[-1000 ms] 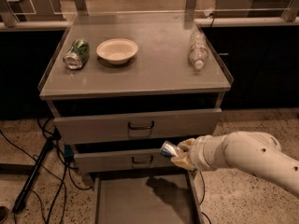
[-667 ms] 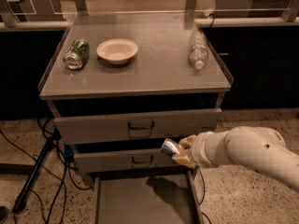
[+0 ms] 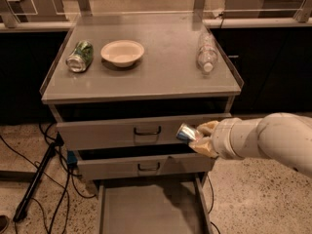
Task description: Pick redbull can from bottom drawer and place on counter
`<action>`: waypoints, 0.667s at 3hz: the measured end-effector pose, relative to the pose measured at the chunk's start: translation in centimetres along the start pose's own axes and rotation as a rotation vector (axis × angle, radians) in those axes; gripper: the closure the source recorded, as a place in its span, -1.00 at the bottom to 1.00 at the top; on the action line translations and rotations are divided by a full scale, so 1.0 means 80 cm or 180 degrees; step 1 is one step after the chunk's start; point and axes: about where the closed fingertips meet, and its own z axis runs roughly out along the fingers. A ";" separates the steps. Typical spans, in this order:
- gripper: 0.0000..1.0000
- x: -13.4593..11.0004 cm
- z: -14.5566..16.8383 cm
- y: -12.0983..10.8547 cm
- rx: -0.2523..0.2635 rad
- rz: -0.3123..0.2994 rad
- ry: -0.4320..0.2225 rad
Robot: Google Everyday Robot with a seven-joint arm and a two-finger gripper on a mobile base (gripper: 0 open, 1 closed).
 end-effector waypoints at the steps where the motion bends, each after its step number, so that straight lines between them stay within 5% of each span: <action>1: 1.00 0.000 0.000 0.000 0.0001 -0.0001 -0.0001; 2: 1.00 -0.023 -0.032 -0.017 0.0127 -0.0097 -0.0083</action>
Offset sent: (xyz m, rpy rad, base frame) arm 0.0035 -0.0141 0.0899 -0.0088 -0.1491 0.0081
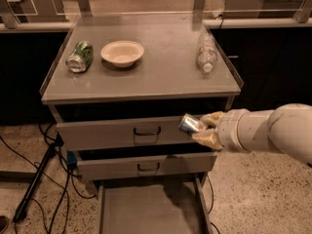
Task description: Pick redbull can from bottom drawer and place on counter
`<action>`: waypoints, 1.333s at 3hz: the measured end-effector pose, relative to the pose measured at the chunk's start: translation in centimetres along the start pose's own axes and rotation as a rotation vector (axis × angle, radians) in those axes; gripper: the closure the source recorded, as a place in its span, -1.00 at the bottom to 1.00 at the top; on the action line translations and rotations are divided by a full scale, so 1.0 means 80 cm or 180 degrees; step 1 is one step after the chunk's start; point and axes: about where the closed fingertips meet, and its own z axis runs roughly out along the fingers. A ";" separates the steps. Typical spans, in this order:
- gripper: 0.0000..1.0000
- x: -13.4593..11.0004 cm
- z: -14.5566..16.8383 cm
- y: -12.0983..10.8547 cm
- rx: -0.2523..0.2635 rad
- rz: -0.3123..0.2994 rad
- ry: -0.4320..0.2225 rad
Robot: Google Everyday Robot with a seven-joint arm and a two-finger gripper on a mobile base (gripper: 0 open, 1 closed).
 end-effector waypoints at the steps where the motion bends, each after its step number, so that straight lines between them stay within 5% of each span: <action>1: 1.00 -0.032 -0.033 -0.025 0.0166 -0.0135 -0.0067; 2: 1.00 -0.033 -0.033 -0.027 0.0159 -0.0140 -0.0050; 4: 1.00 -0.124 -0.047 -0.093 0.0283 -0.0363 -0.0218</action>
Offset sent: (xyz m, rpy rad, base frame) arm 0.0036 -0.0016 0.0320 -0.0117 -0.0548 0.0026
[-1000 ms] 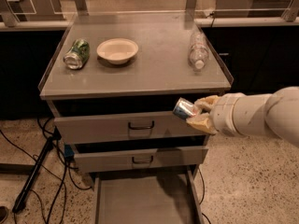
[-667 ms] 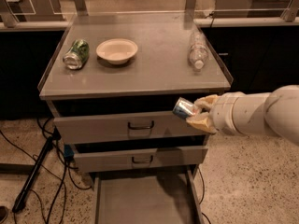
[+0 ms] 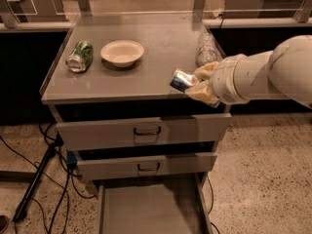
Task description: Pick redbull can from bottom drawer and place on counter
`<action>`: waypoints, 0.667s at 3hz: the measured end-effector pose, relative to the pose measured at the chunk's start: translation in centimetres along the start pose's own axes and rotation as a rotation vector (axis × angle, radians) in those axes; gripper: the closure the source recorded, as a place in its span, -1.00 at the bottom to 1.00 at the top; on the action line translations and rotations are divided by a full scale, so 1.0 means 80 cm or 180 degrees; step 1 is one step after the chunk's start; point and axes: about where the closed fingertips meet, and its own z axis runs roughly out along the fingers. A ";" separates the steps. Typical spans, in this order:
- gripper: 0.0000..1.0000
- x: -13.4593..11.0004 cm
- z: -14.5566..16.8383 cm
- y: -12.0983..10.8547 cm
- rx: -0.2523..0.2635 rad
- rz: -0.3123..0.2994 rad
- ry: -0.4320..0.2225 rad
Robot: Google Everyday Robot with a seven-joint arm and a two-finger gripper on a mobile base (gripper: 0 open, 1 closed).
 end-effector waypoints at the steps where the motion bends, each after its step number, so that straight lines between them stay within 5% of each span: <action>1: 1.00 0.000 0.000 0.000 0.0000 -0.0001 0.0000; 2: 1.00 -0.026 0.006 -0.035 0.0021 -0.0138 -0.0012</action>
Offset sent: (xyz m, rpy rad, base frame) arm 0.0467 0.0074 0.0472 -0.0447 -0.0559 0.0345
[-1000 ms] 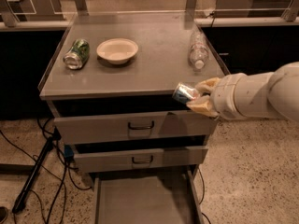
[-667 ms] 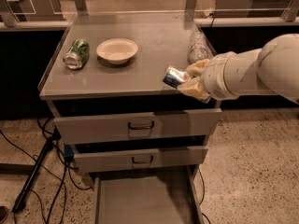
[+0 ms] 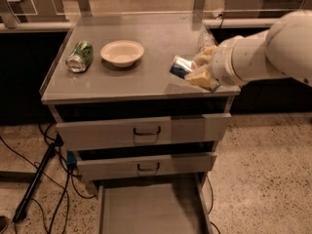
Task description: Pick redbull can from bottom drawer and place on counter
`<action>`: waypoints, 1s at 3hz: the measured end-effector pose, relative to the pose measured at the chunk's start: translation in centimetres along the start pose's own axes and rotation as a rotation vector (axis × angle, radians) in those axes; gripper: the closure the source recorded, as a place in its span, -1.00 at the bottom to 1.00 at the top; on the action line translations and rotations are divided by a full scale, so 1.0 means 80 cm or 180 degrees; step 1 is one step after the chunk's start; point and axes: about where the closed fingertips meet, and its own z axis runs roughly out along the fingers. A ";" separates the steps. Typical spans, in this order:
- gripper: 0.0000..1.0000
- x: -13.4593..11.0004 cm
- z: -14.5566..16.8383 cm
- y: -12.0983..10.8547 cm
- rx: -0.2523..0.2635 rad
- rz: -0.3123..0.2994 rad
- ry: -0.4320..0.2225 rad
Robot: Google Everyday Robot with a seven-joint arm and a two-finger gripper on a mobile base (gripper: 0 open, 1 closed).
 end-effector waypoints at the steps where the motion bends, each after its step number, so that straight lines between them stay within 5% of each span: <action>1: 1.00 -0.031 0.014 -0.030 -0.0031 -0.0133 -0.0060; 2: 1.00 -0.055 0.041 -0.038 -0.0200 -0.0167 -0.0186; 3: 1.00 -0.055 0.041 -0.038 -0.0201 -0.0167 -0.0187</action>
Offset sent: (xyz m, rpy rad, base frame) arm 0.0684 0.0537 0.0202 0.0372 0.0333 0.1579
